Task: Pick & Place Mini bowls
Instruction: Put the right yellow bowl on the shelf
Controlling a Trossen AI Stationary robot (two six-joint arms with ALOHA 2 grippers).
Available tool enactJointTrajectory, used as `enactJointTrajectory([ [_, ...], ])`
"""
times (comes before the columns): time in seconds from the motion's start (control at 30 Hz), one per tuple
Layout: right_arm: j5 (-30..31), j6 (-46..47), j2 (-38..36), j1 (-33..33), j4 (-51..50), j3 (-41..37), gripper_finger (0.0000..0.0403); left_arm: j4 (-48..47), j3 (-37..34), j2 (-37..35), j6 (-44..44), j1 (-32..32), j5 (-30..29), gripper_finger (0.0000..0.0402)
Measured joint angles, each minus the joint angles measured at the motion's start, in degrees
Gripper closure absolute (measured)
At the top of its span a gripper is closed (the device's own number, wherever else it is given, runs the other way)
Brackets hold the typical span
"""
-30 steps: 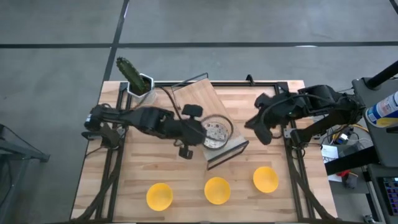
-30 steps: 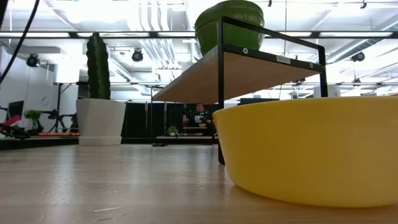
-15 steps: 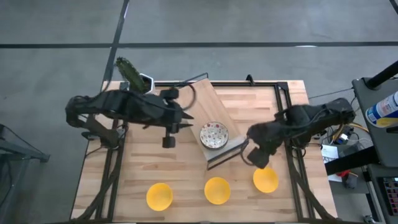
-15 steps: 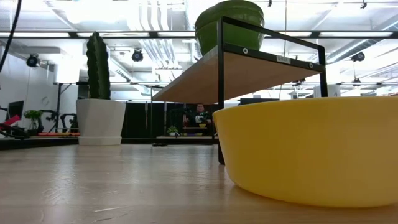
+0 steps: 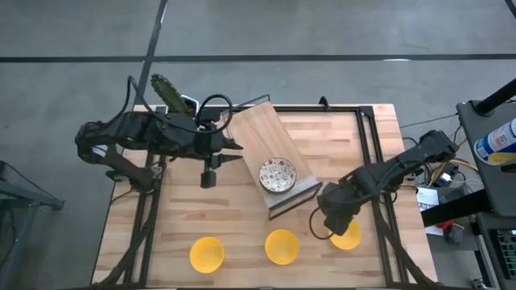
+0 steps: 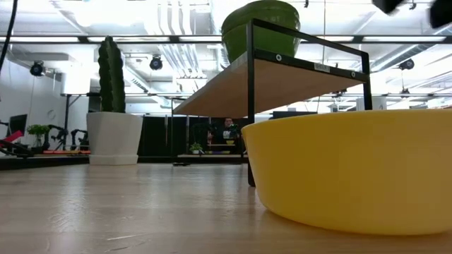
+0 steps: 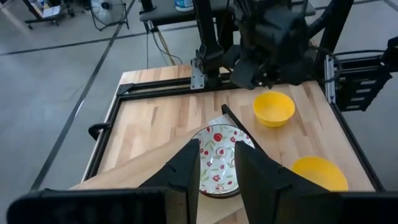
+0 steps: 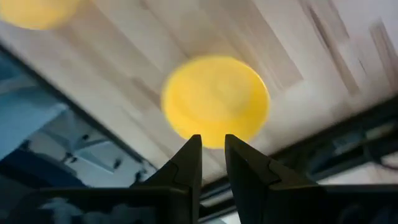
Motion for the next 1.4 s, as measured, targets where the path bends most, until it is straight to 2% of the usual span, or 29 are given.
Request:
enactJointTrajectory([
  [0.27,-2.2,2.6,0.0,1.2,2.3,-10.5,0.0329,0.5,0.0,0.1,0.0,0.0,0.0,0.0307],
  [0.63,-4.2,3.6,-0.4,1.2,11.1,-21.2,0.0243,0.5,0.0,0.1,0.0,0.0,-0.1,0.0307],
  [0.87,-3.9,3.5,-0.6,1.2,15.8,-25.8,0.0228,0.5,0.0,0.1,0.0,0.1,-0.1,0.0307],
  [1.0,-4.1,4.7,-0.6,1.2,20.5,-28.1,0.0235,0.5,0.0,0.1,0.0,0.1,-0.1,0.0307],
  [1.17,-4.0,5.4,-0.5,1.2,21.3,-29.3,0.026,0.5,0.0,0.1,0.0,0.1,-0.1,0.0307],
  [1.27,-4.3,5.9,-0.5,1.2,21.4,-29.3,0.03,0.5,0.0,0.1,0.2,0.1,-0.1,0.0307],
  [1.4,-4.7,6.0,-0.5,1.2,21.4,-29.3,0.0379,0.5,0.0,0.1,0.3,0.1,-0.1,0.0307],
])
